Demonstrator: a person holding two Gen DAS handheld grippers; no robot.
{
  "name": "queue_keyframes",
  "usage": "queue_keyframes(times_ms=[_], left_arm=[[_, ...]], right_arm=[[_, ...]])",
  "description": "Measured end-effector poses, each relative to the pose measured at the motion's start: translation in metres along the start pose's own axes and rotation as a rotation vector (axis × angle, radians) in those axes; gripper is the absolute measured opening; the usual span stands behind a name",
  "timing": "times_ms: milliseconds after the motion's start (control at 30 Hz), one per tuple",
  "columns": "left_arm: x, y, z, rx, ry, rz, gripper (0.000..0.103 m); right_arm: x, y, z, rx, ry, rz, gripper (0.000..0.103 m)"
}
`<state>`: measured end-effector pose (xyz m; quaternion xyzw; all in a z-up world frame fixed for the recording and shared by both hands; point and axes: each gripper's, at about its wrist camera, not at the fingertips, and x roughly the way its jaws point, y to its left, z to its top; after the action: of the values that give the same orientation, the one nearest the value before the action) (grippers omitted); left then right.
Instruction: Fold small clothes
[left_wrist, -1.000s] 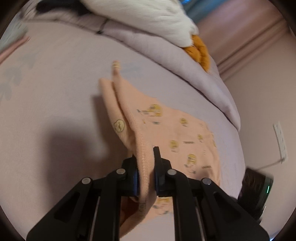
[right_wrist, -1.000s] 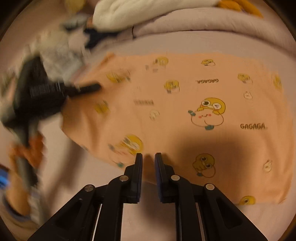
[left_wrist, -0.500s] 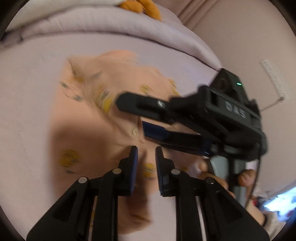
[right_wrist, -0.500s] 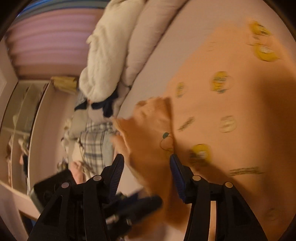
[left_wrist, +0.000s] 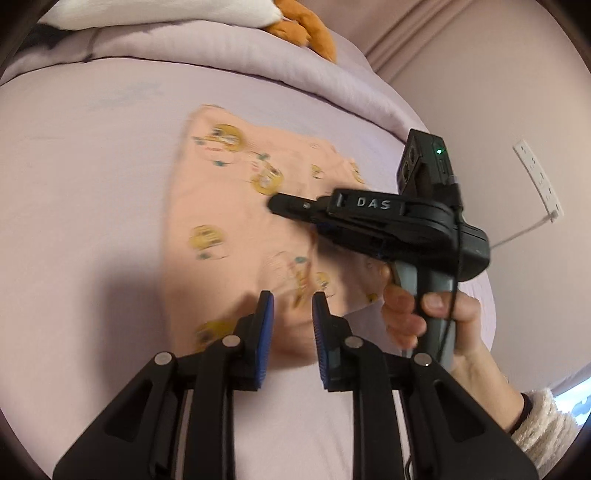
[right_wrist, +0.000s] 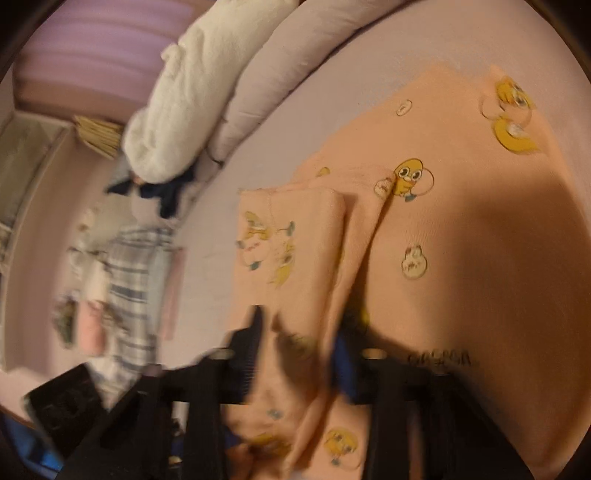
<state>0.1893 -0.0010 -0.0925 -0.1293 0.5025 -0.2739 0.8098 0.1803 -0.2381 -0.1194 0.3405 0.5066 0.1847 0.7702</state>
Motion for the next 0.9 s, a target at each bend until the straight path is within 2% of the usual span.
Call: queue_keyframes(times_ms=[67,167,267,400,533,600,733,833,900], left_arm=[[-0.013,0.007,-0.01,-0.017,-0.017,0.016,0.025],[-0.024,0.018,-0.018,-0.032,-0.032,0.038,0.025],[-0.025,0.021,-0.022,-0.045,-0.035,0.034,0.025],[-0.021,0.021,-0.026,-0.047,-0.019,0.026,0.025],[-0.01,0.015,-0.025,-0.04,0.009,0.014,0.025],[-0.003,0.007,-0.023,-0.032,0.019,0.01,0.025],[0.004,-0.009,-0.016,0.005,0.017,0.015,0.025],[0.005,-0.019,-0.011,0.031,-0.002,0.017,0.025],[0.007,-0.022,-0.008,0.042,-0.015,0.013,0.025]], right_arm=[[0.003,0.004,0.002,-0.029,-0.005,-0.058,0.01],[-0.006,0.015,0.01,-0.089,-0.024,-0.108,0.008],[-0.036,0.025,0.024,-0.16,-0.072,-0.136,0.008],[-0.077,0.018,0.043,-0.198,-0.12,-0.187,0.008],[-0.086,-0.011,0.05,-0.166,-0.121,-0.241,0.008],[-0.079,-0.027,0.051,-0.151,-0.105,-0.304,0.008],[-0.065,-0.048,0.053,-0.097,-0.08,-0.313,0.009],[-0.069,-0.051,0.05,-0.073,-0.111,-0.319,0.012],[-0.082,-0.037,0.042,-0.129,-0.197,-0.388,0.015]])
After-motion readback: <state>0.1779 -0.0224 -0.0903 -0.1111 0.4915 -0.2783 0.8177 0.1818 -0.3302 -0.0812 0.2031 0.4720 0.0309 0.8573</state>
